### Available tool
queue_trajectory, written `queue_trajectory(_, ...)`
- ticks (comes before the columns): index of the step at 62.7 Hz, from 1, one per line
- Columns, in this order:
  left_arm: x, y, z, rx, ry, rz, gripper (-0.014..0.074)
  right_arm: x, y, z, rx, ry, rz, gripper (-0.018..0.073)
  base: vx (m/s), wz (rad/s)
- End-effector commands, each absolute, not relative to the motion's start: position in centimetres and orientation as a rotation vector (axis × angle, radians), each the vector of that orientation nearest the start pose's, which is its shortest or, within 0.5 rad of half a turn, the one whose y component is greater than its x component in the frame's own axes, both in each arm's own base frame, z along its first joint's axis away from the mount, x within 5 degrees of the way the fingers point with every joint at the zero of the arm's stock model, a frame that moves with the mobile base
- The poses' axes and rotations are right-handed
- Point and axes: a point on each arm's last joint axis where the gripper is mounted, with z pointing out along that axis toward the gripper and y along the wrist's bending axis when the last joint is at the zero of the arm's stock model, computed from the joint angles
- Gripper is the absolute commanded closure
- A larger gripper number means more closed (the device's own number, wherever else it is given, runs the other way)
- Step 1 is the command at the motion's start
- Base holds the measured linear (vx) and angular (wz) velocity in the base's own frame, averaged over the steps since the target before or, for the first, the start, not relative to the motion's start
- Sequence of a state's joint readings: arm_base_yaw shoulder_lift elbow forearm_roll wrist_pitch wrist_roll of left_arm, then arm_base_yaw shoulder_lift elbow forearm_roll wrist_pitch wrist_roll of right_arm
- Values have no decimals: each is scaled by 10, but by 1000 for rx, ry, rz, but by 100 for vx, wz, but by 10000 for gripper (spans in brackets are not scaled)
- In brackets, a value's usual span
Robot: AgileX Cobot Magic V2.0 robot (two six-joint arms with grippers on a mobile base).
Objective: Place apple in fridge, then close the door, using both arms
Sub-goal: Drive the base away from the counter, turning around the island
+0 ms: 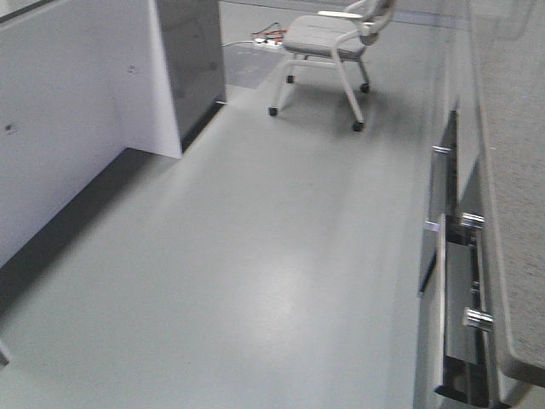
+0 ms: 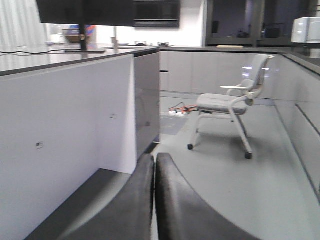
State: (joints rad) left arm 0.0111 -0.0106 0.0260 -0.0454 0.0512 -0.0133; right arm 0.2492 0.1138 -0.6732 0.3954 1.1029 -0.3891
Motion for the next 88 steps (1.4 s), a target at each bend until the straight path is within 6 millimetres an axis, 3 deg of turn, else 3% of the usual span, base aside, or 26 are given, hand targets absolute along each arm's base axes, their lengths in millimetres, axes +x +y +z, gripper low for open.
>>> queue_trajectory(1, 56, 1, 201, -60, 1480, -39, 603, -17, 28, 341, -630, 1796, 390, 204, 0, 42)
queue_trajectory(88, 56, 1, 201, -60, 1480, -39, 603, -17, 28, 340, -631, 1798, 391, 204, 0, 39)
